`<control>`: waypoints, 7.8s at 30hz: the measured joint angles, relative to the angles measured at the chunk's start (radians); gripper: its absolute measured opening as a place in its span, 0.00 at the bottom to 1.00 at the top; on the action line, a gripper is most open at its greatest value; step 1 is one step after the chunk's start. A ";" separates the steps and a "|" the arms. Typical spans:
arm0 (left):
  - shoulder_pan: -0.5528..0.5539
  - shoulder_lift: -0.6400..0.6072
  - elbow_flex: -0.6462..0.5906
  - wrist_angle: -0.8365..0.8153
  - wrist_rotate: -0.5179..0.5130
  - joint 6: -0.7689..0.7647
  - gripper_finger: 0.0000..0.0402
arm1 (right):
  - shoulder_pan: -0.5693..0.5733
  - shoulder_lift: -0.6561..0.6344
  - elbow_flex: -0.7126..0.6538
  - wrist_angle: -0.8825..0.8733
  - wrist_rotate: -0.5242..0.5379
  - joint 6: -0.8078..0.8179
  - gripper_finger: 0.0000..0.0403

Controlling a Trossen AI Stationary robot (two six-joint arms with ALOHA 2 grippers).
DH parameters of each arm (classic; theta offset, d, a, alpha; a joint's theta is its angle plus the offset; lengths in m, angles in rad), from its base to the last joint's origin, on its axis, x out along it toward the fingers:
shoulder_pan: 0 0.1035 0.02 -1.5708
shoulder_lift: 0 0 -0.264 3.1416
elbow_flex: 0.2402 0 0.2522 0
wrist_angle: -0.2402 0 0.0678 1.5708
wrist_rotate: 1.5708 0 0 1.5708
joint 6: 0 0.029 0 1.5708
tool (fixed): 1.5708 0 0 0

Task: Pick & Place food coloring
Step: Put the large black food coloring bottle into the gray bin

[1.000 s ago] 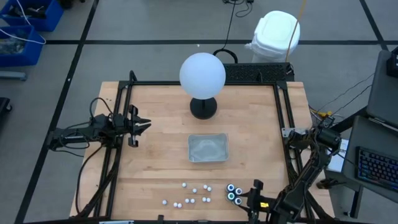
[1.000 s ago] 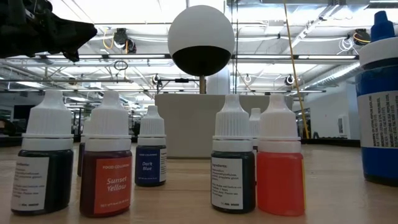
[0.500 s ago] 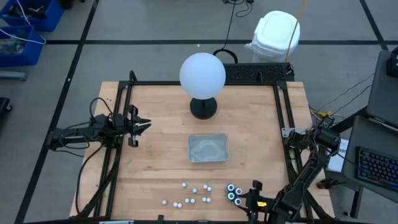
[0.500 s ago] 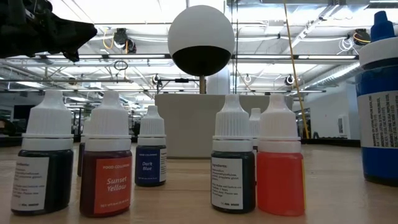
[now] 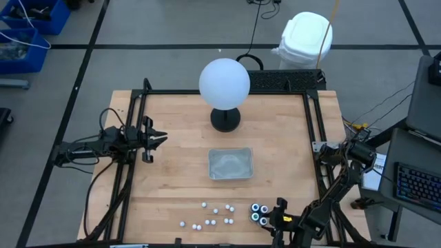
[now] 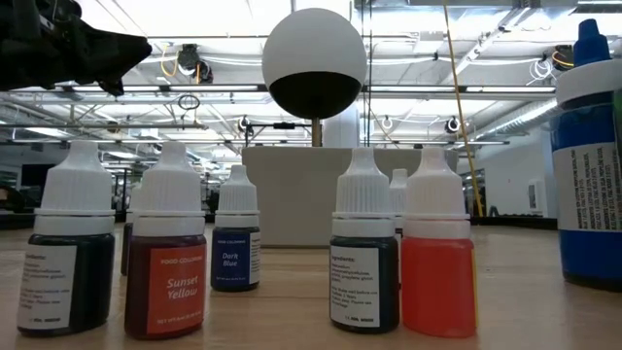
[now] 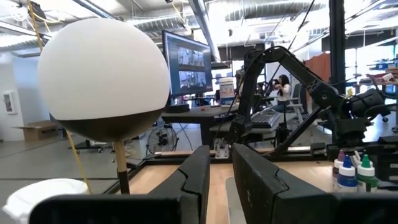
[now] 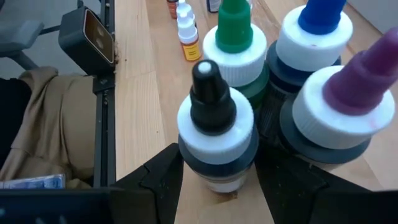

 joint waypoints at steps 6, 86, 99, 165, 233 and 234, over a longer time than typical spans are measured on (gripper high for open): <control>0.000 0.000 0.000 0.000 0.000 0.006 0.19 | 0.000 0.000 0.000 0.000 0.000 0.000 0.44; 0.000 0.000 0.000 -0.075 0.000 -0.015 0.19 | -0.818 -0.046 0.042 0.428 -0.264 -1.079 0.27; 0.000 0.000 0.000 -0.059 0.000 0.011 0.19 | -0.818 0.001 0.007 0.435 -0.262 -0.977 0.27; 0.000 0.000 0.000 -0.048 0.000 0.010 0.19 | -0.874 -0.004 -0.103 0.637 -0.445 -1.040 0.46; 0.000 0.000 0.000 -0.037 0.000 0.011 0.19 | -0.906 -0.029 -0.101 0.667 -0.510 -1.123 0.27; 0.000 0.000 0.000 -0.037 0.000 0.011 0.19 | -0.909 -0.030 -0.101 0.672 -0.507 -1.123 0.27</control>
